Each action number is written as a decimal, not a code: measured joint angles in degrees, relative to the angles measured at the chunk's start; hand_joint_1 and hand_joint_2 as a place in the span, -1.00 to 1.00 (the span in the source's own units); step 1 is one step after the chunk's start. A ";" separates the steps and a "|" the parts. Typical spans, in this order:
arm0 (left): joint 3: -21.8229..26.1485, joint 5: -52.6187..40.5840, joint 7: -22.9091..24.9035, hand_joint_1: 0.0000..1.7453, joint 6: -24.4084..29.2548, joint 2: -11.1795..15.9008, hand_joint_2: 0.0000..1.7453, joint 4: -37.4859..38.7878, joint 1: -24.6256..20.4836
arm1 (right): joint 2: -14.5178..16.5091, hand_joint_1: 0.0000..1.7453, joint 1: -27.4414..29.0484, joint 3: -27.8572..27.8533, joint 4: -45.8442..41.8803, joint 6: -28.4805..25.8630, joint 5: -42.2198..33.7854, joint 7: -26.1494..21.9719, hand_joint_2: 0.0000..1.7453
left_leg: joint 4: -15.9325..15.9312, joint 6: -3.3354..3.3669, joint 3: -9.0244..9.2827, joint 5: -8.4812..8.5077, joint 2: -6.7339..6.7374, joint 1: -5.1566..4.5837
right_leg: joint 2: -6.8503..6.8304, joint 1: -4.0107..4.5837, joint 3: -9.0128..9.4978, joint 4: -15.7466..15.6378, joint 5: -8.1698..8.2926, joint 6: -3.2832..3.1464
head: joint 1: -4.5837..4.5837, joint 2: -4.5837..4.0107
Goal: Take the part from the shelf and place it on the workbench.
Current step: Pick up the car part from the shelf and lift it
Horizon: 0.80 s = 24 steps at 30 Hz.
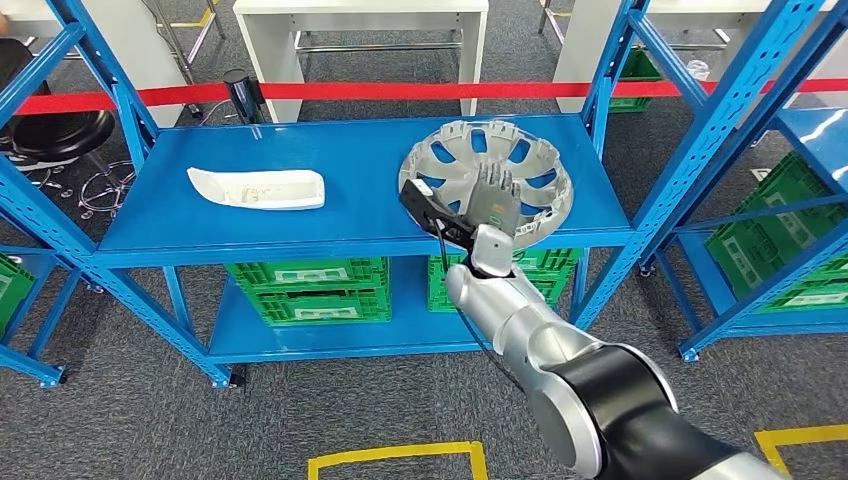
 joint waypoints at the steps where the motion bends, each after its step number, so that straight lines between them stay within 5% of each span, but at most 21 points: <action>1: 0.00 0.03 0.02 -1.00 0.00 0.08 -1.00 0.00 0.02 | 0.26 -1.00 0.50 -0.05 0.00 -0.38 -0.02 -0.19 -1.00 | 0.00 0.00 0.00 0.00 0.00 0.00 | 0.00 0.00 0.00 0.00 -0.01 0.00 | 0.00 0.00; 24: 0.00 0.07 -0.14 -1.00 0.00 0.43 -1.00 0.01 0.12 | 1.14 -1.00 6.56 -0.17 0.00 1.50 0.56 2.14 -1.00 | -0.01 0.00 0.00 -0.01 -0.01 0.00 | 0.00 0.00 0.01 0.00 -0.05 0.03 | 0.00 0.00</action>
